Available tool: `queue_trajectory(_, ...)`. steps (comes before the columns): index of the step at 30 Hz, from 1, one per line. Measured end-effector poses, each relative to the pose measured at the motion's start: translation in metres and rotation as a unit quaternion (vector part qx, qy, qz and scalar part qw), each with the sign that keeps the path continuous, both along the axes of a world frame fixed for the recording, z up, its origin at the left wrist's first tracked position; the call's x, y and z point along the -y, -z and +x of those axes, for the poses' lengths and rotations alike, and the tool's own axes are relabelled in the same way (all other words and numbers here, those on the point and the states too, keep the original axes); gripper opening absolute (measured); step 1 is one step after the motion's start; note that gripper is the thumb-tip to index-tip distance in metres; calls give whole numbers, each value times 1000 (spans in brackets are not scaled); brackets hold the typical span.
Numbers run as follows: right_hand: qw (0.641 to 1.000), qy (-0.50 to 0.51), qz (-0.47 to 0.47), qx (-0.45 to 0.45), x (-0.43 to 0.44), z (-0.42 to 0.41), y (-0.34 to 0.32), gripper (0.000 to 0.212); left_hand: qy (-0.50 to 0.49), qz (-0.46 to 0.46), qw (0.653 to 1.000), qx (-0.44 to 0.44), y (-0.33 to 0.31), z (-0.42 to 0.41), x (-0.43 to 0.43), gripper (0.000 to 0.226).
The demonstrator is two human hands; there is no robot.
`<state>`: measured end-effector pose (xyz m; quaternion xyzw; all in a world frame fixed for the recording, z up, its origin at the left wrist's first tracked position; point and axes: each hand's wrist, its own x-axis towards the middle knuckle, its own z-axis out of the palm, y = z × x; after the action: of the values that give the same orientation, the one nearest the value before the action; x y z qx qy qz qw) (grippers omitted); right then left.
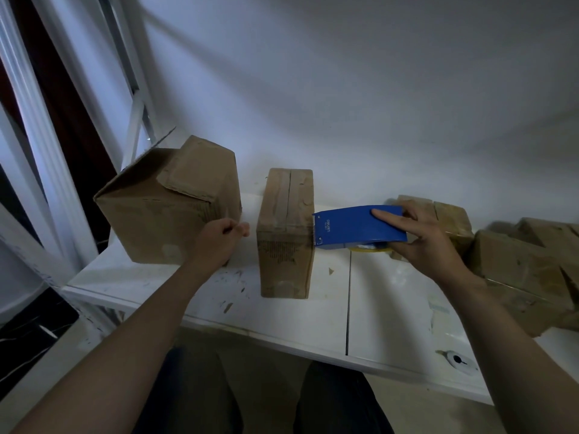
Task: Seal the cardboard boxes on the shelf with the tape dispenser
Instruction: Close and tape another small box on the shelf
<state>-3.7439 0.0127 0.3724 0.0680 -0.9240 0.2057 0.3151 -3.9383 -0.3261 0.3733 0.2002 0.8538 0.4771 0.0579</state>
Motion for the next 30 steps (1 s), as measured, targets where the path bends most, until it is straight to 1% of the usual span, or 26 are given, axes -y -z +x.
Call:
queue_trajectory(6,1000,8,-3,7,5,-7,8,79,-11,15,1000,4,10,-2,-2,29)
queue_trajectory(10,1000,8,-20,23,5,-9,15,82,-11,39,999,22,20,0,-9,25)
queue_trajectory(14,998,17,-40,34,6,-10,22,89,-18,56,998,35,31,4,-18,28)
queue_trajectory(16,998,16,-54,37,8,-10,24,91,-31,32,999,19,34,6,-20,29)
queue_trajectory(20,994,20,-98,37,14,-10,29,93,-63,-62,995,-45,33,14,-24,32)
queue_trajectory(22,993,21,-107,33,16,-9,31,94,-59,-101,992,-55,31,15,-27,34)
queue_trajectory(26,992,16,-119,28,16,-8,33,97,-32,-151,987,-50,29,12,-28,37)
queue_trajectory(28,992,12,-125,28,18,-9,34,96,-25,-149,988,-24,29,7,-26,36)
queue_trajectory(30,992,8,-122,29,21,-11,35,92,-36,-142,989,-17,27,0,-24,38)
